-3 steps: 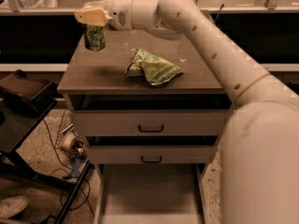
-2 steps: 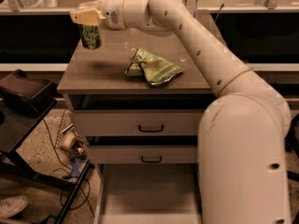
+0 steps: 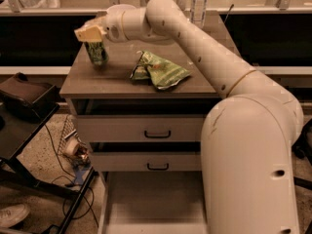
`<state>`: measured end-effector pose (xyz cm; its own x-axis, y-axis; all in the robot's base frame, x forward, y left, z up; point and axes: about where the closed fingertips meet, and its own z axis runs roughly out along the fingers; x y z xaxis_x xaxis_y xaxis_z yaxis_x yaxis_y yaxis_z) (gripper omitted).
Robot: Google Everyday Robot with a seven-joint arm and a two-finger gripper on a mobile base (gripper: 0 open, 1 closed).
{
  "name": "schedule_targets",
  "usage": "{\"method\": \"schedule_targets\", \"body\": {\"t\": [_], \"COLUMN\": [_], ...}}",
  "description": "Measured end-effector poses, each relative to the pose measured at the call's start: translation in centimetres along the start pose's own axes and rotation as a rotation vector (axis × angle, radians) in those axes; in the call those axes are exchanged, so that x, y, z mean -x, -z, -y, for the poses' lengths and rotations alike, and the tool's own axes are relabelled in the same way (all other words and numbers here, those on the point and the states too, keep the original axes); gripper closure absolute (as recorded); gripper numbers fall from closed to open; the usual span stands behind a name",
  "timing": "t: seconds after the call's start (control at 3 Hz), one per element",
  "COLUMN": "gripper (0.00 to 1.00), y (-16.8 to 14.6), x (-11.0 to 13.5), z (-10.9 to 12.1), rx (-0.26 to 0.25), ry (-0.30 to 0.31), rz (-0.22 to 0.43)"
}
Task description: Pick green can from bottom drawer and place on counter
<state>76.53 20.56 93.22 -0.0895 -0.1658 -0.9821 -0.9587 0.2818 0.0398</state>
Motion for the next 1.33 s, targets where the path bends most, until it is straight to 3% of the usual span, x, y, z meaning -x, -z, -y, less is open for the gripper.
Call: {"method": "schedule_targets", "body": {"t": [0.33, 1.33], "gripper": [0.97, 0.28], "y": [-1.05, -0.99], "x": [-3.00, -2.58], "z": [-1.15, -1.19], "rx": [0.018, 0.018], "ry": [-0.055, -0.055], "rz": [-0.036, -0.036]}}
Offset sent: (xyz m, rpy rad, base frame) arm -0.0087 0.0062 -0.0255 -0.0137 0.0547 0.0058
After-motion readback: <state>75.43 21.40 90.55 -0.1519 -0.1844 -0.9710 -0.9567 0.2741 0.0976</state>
